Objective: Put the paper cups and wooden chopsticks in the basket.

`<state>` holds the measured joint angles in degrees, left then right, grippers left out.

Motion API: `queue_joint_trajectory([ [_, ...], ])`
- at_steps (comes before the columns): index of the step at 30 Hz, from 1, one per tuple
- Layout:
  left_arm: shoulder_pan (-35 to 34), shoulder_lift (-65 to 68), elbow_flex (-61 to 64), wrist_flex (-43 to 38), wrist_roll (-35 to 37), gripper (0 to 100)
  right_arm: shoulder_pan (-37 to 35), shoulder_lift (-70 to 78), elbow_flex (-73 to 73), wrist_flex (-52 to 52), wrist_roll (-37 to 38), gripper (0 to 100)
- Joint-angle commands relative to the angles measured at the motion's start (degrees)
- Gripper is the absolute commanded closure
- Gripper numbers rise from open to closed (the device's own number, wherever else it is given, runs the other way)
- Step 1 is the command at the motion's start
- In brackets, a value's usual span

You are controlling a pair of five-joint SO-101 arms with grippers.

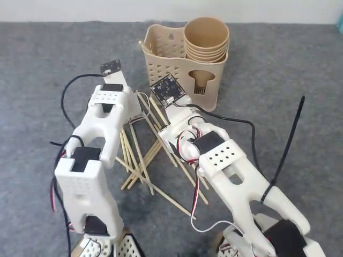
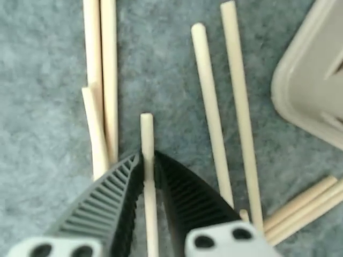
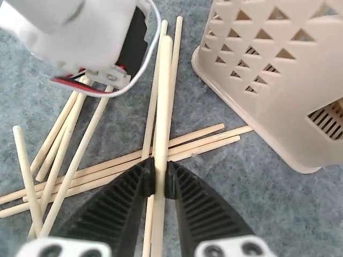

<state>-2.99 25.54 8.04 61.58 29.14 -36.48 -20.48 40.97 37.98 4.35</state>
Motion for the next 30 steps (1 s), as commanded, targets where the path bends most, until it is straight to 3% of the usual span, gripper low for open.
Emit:
queue_joint_trajectory([
  [1,-0.4,-7.7,3.9,-0.8,-2.7,99,0.7,-1.7,-0.2,-0.7,0.3,98.0],
  [5,-0.3,-19.3,12.3,-5.1,-2.9,99,0.7,-2.2,-0.2,-0.7,0.2,98.0],
  [9,1.3,-33.6,26.3,-15.7,-3.4,99,0.9,-2.2,-0.2,-0.7,0.2,99.1],
  [13,3.6,-48.3,40.6,-27.0,-8.7,99,0.8,-2.4,-0.2,-0.6,-1.1,99.1],
  [19,3.5,-67.4,56.6,-37.9,-10.1,99,0.9,-8.7,-0.2,3.8,-2.3,99.1],
  [27,3.3,-80.8,69.1,-45.8,-10.3,99,0.9,-19.7,-0.5,6.3,-2.4,99.1],
  [30,0.9,-82.5,72.6,-51.8,-12.7,99,1.0,-22.5,-0.6,1.9,-2.4,99.1],
])
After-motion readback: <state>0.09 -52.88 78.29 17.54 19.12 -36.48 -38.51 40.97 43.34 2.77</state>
